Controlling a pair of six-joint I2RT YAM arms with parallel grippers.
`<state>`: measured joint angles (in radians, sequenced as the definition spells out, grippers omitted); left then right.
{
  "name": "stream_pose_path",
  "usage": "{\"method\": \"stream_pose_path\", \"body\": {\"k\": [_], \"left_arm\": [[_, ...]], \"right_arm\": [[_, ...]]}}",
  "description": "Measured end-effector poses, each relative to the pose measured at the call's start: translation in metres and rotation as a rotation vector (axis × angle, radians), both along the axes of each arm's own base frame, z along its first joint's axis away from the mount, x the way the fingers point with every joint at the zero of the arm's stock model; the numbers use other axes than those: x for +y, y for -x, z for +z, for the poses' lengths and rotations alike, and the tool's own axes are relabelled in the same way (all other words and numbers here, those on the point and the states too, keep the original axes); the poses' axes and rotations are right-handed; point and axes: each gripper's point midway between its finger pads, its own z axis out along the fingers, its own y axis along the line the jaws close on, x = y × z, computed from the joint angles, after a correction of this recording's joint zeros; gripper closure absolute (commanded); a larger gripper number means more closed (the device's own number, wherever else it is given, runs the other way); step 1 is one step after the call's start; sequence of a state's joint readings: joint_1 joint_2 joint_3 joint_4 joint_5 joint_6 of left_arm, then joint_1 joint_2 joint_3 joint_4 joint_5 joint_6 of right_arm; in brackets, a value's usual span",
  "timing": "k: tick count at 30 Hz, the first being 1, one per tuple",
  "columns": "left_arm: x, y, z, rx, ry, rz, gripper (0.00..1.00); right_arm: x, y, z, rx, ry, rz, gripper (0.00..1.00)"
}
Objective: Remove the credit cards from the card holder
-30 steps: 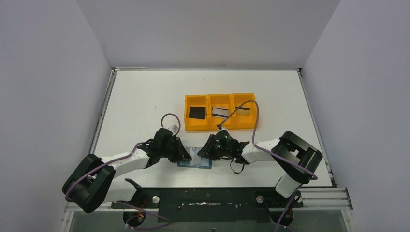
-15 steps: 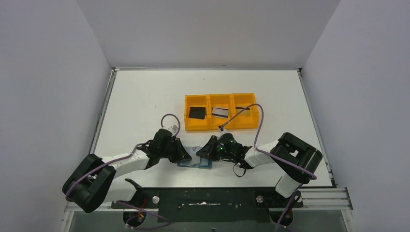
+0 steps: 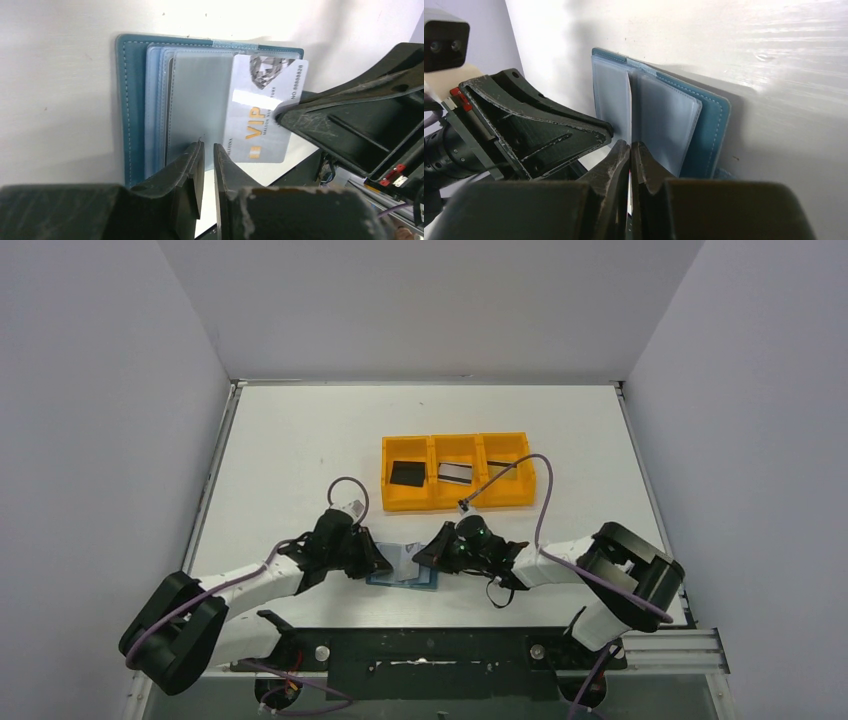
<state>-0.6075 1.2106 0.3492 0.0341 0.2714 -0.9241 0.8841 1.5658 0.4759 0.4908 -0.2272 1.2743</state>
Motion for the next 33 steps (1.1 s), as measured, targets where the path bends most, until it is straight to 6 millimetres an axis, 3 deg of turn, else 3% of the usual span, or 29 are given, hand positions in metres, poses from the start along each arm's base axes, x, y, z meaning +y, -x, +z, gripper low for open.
{"method": "stream_pose_path", "body": {"k": [6,11,15,19,21,25,28,33], "left_arm": [[0.004,-0.001,0.008,-0.024,-0.004,0.016,0.84],[0.006,-0.004,0.025,-0.074,0.001,0.02,0.73],[0.007,-0.016,0.057,-0.17,0.01,0.036,0.66],[0.012,-0.029,0.095,-0.288,0.013,0.056,0.46],[0.019,-0.035,0.12,-0.363,0.005,0.078,0.36],[0.04,-0.042,0.167,-0.508,-0.021,0.144,0.27],[0.059,-0.043,0.196,-0.6,-0.058,0.2,0.12],[0.088,-0.037,0.211,-0.696,-0.132,0.256,0.1]], "right_arm": [[-0.018,-0.002,0.009,-0.037,0.071,-0.036,1.0],[-0.033,-0.007,0.027,-0.126,0.113,-0.055,1.0],[-0.04,-0.014,0.057,-0.237,0.109,-0.073,1.0],[-0.053,-0.024,0.094,-0.375,0.132,-0.103,1.0],[-0.062,-0.031,0.112,-0.451,0.158,-0.125,1.0],[-0.089,-0.046,0.148,-0.642,0.264,-0.173,1.0],[-0.104,-0.054,0.164,-0.758,0.358,-0.171,1.0],[-0.111,-0.066,0.173,-0.929,0.597,-0.019,1.0]]}}
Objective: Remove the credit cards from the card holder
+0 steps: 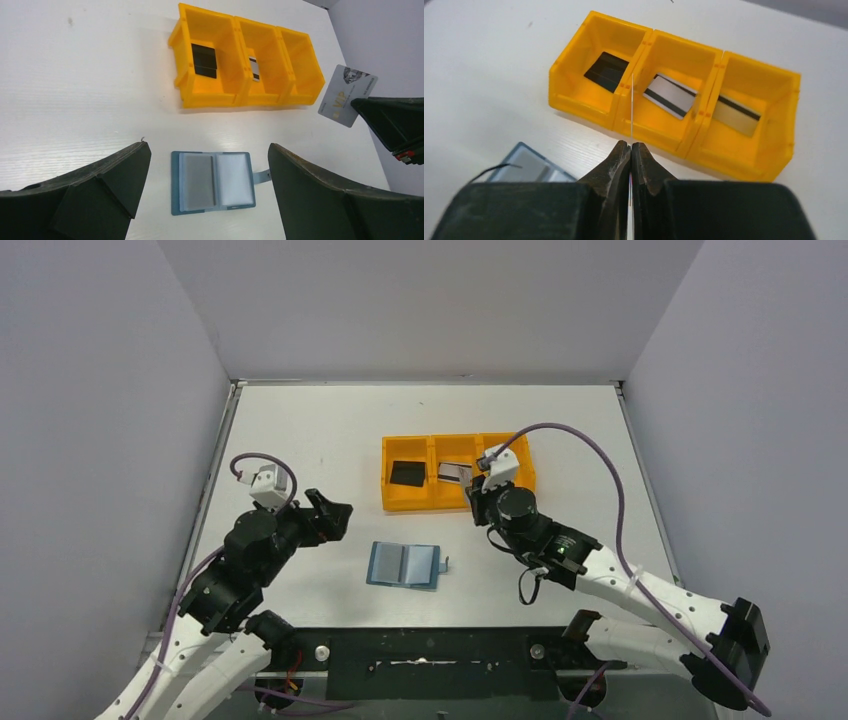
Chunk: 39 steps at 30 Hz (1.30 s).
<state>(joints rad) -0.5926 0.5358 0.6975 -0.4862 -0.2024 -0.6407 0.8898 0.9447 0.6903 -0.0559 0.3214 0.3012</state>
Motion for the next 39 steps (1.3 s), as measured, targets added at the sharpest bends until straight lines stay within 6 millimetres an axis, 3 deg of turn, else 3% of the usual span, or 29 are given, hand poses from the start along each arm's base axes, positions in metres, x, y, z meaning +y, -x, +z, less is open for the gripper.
{"method": "stream_pose_path", "body": {"k": [5,15,20,26,32,39], "left_arm": [[0.019,0.004,-0.008,-0.023,-0.06,0.052,0.1],[0.041,0.002,-0.033,0.047,-0.161,0.149,0.09],[0.045,0.001,-0.034,0.048,-0.169,0.168,0.1],[0.051,0.002,-0.035,0.051,-0.178,0.2,0.1],[0.056,0.004,-0.03,0.032,-0.156,0.223,0.09],[0.055,0.002,-0.036,0.057,-0.176,0.221,0.09]], "right_arm": [[0.005,-0.018,0.002,-0.086,0.266,0.076,1.0],[0.0,-0.045,-0.054,-0.147,0.821,0.238,1.0],[-0.009,-0.065,-0.058,-0.161,0.863,0.298,1.0],[0.006,-0.093,-0.043,-0.22,0.86,0.426,1.0],[0.014,-0.102,-0.047,-0.228,0.877,0.533,1.0],[0.018,-0.103,-0.069,-0.191,0.91,0.598,1.0]]}}
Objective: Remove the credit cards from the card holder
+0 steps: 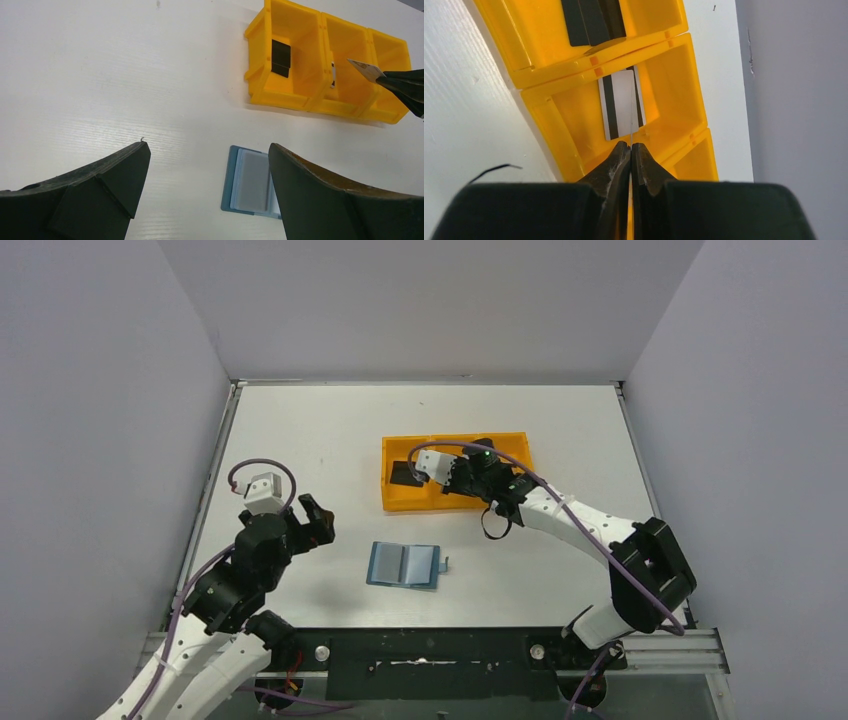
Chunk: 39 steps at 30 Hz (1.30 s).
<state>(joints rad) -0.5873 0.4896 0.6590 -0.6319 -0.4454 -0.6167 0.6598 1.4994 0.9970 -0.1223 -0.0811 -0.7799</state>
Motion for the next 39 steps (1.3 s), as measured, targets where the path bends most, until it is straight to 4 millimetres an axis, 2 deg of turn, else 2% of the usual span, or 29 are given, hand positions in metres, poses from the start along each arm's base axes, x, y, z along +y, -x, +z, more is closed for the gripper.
{"method": "stream_pose_path", "body": {"k": [10,18,27,32,36,37,39], "left_arm": [[-0.002,-0.001,-0.005,0.023,-0.013,-0.003,0.09],[-0.002,-0.001,-0.005,0.023,-0.013,-0.004,0.09],[-0.003,-0.003,-0.009,0.039,-0.024,-0.005,0.09],[-0.003,-0.003,-0.012,0.049,-0.03,-0.005,0.09],[-0.003,-0.003,-0.013,0.055,-0.034,-0.004,0.09],[-0.003,-0.003,-0.013,0.055,-0.034,-0.004,0.09],[-0.003,-0.003,-0.013,0.055,-0.034,-0.004,0.09]], "right_arm": [[-0.001,-0.003,-0.016,0.027,0.034,0.019,1.0],[-0.011,-0.025,-0.021,0.046,0.041,-0.001,0.95],[-0.009,-0.04,-0.052,0.106,0.076,0.008,0.93],[-0.003,-0.054,-0.062,0.11,0.094,0.006,0.93],[-0.002,-0.058,-0.071,0.116,0.108,0.002,0.91],[-0.003,-0.058,-0.073,0.119,0.111,0.0,0.89],[-0.003,-0.058,-0.076,0.125,0.116,0.0,0.81]]}}
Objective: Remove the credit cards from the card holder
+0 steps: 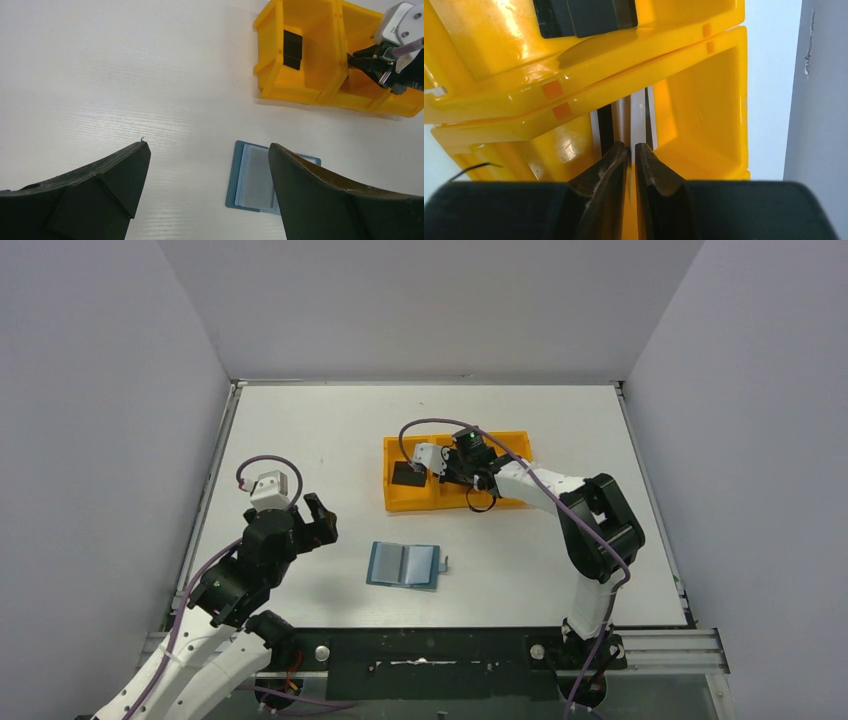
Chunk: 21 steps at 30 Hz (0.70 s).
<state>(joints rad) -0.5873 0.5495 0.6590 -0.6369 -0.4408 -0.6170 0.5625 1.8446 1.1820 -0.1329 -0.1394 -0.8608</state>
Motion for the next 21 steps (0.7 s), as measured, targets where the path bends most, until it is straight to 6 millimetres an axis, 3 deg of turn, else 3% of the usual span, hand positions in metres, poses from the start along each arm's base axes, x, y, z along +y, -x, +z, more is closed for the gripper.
{"method": "stream_pose_path", "body": {"k": [5,10,21], "left_arm": [[0.0,0.0,-0.001,0.004,-0.003,0.0,0.09],[0.0,-0.001,-0.005,0.019,-0.012,0.0,0.09],[-0.003,-0.002,-0.01,0.044,-0.025,-0.006,0.09]], "right_arm": [[-0.002,0.001,-0.002,0.014,-0.004,-0.007,0.7],[-0.004,0.004,-0.002,0.052,-0.052,-0.029,0.68],[-0.012,0.02,0.032,0.035,-0.15,-0.086,0.68]]}}
